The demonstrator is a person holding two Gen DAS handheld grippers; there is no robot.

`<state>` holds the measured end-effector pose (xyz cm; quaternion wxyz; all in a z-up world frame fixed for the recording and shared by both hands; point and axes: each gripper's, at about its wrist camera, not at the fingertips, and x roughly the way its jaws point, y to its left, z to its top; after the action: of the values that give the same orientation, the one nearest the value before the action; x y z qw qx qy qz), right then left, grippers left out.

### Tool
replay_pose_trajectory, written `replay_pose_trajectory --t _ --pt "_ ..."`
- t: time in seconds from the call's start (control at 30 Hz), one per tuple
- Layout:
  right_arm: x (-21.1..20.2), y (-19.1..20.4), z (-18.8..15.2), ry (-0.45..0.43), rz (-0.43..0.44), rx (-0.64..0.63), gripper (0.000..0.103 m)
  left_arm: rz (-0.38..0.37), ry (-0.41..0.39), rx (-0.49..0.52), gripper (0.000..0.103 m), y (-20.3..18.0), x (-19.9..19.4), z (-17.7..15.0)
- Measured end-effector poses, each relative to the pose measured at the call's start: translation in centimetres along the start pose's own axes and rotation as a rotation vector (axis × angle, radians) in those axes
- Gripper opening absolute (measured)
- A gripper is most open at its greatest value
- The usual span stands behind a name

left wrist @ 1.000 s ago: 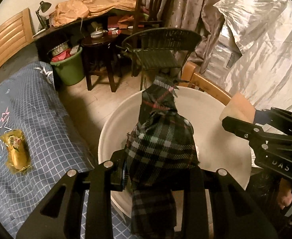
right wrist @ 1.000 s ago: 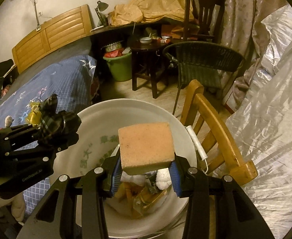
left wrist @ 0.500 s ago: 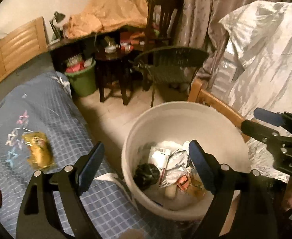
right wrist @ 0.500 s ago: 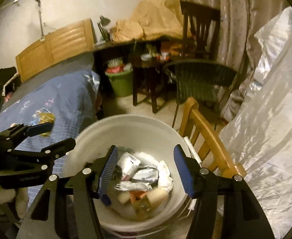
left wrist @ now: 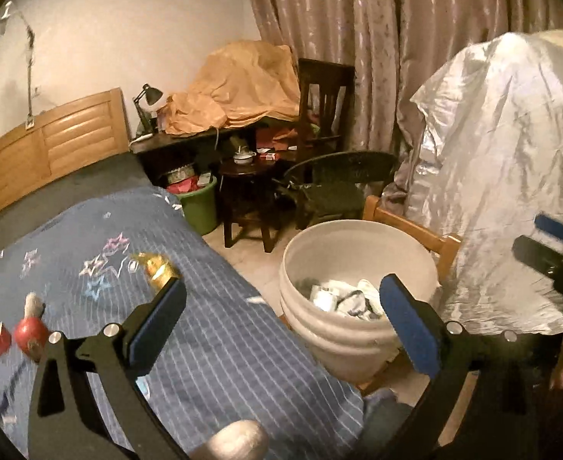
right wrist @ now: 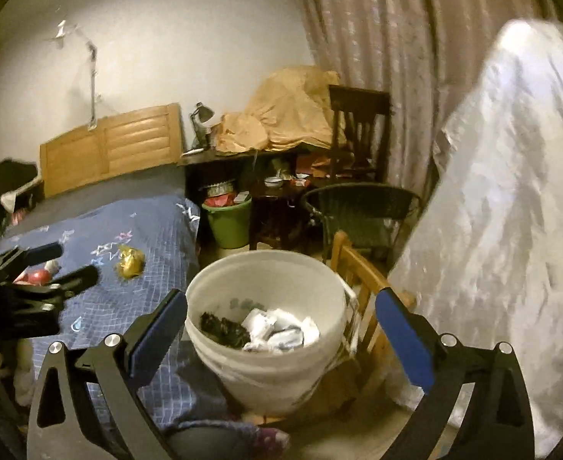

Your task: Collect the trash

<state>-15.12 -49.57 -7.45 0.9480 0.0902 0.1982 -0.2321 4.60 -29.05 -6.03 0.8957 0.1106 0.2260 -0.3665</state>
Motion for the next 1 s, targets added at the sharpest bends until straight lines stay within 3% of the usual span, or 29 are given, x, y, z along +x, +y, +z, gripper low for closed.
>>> replay_pose_trajectory --t 0.2,0.5,1.0 --pt "-1.1 -0.8 -2.0 0.092 0.031 0.03 0.098 -0.007 -0.032 0.011 0.097 -0.7 -2.1 -0.7" --pt "-1.8 0.9 -2.5 0.08 0.09 0.005 0.098 -0.01 -0.054 0.021 0.097 -1.5 -3.9 -1.6" --pt "-1.8 0.4 -2.2 0.06 0.05 0.016 0.098 -0.03 -0.051 0.031 0.097 -1.7 -4.0 -1.4"
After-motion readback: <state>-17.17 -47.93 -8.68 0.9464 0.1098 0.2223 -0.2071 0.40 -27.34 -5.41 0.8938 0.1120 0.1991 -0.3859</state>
